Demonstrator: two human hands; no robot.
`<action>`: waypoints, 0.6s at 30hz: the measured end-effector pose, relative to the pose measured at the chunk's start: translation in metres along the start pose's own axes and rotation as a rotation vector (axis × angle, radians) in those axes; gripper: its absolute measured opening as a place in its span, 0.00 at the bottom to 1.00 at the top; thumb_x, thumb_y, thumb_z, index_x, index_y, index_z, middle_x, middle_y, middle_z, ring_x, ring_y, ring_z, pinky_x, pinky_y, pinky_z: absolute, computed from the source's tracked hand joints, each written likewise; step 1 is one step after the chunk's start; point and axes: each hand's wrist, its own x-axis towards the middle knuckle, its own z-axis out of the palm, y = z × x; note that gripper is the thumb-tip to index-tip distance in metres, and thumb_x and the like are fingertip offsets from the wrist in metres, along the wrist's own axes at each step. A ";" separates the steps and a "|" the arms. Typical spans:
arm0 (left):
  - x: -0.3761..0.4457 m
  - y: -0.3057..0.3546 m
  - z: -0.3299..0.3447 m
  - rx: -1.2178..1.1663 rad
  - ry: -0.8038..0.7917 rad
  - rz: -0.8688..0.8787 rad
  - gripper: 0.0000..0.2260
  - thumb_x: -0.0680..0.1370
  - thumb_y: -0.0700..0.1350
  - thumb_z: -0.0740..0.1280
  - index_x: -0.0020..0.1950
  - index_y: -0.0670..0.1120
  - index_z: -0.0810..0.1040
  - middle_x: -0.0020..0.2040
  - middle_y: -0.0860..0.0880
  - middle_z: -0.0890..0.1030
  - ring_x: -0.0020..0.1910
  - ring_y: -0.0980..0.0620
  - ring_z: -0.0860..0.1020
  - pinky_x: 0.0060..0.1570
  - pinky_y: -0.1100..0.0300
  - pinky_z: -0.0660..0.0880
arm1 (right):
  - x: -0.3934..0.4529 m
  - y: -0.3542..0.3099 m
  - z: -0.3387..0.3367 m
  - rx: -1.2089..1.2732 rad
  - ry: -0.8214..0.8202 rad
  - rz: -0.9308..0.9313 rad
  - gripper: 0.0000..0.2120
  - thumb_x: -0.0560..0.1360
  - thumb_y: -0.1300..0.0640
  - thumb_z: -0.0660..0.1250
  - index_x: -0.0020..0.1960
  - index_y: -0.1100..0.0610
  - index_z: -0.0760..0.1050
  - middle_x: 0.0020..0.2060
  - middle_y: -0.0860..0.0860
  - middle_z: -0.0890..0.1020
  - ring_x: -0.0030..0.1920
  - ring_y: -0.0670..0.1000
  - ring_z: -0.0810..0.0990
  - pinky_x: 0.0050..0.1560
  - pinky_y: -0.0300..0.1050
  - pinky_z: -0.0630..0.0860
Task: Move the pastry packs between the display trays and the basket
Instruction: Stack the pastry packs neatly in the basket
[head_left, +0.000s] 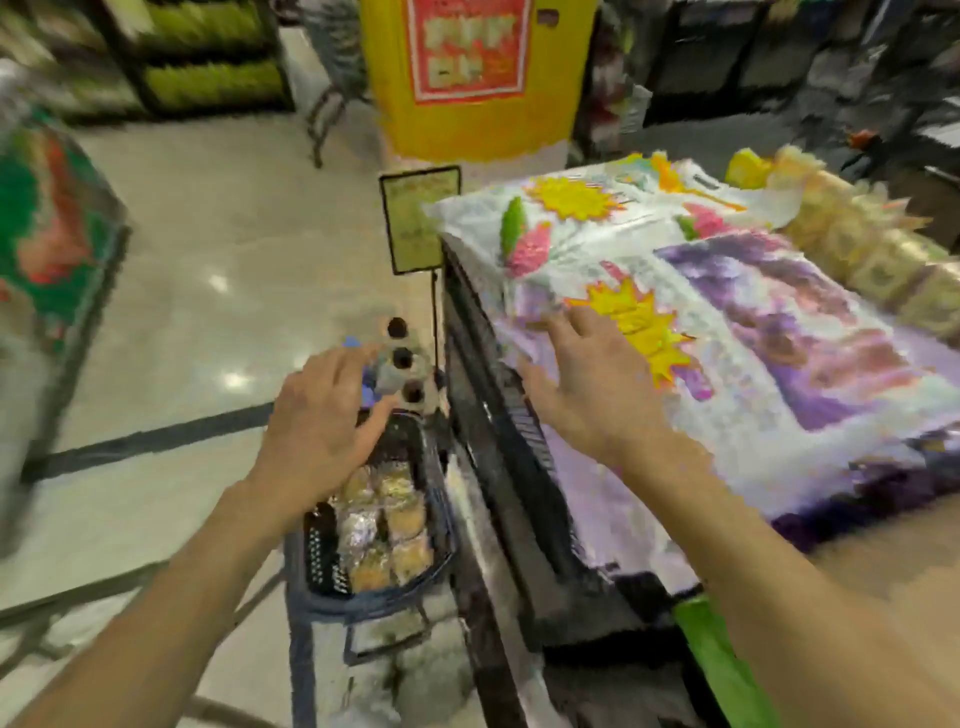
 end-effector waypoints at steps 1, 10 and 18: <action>-0.015 -0.035 0.002 0.026 -0.038 -0.081 0.26 0.78 0.58 0.59 0.68 0.42 0.72 0.56 0.39 0.79 0.53 0.36 0.78 0.51 0.43 0.76 | 0.014 -0.026 0.030 0.018 -0.052 -0.028 0.21 0.76 0.44 0.62 0.62 0.55 0.77 0.54 0.57 0.79 0.55 0.63 0.78 0.49 0.55 0.78; -0.075 -0.269 0.123 -0.107 -0.504 -0.521 0.25 0.82 0.52 0.64 0.76 0.43 0.66 0.69 0.41 0.74 0.67 0.41 0.72 0.64 0.48 0.71 | 0.066 -0.114 0.321 0.065 -0.676 0.134 0.31 0.80 0.39 0.62 0.78 0.52 0.61 0.76 0.54 0.66 0.73 0.58 0.67 0.66 0.54 0.72; -0.079 -0.372 0.378 -0.421 -0.640 -0.925 0.22 0.81 0.46 0.68 0.74 0.43 0.68 0.66 0.47 0.74 0.65 0.49 0.73 0.60 0.60 0.69 | 0.065 -0.058 0.598 0.151 -0.908 0.489 0.33 0.81 0.41 0.63 0.80 0.53 0.57 0.77 0.52 0.63 0.75 0.55 0.65 0.70 0.54 0.69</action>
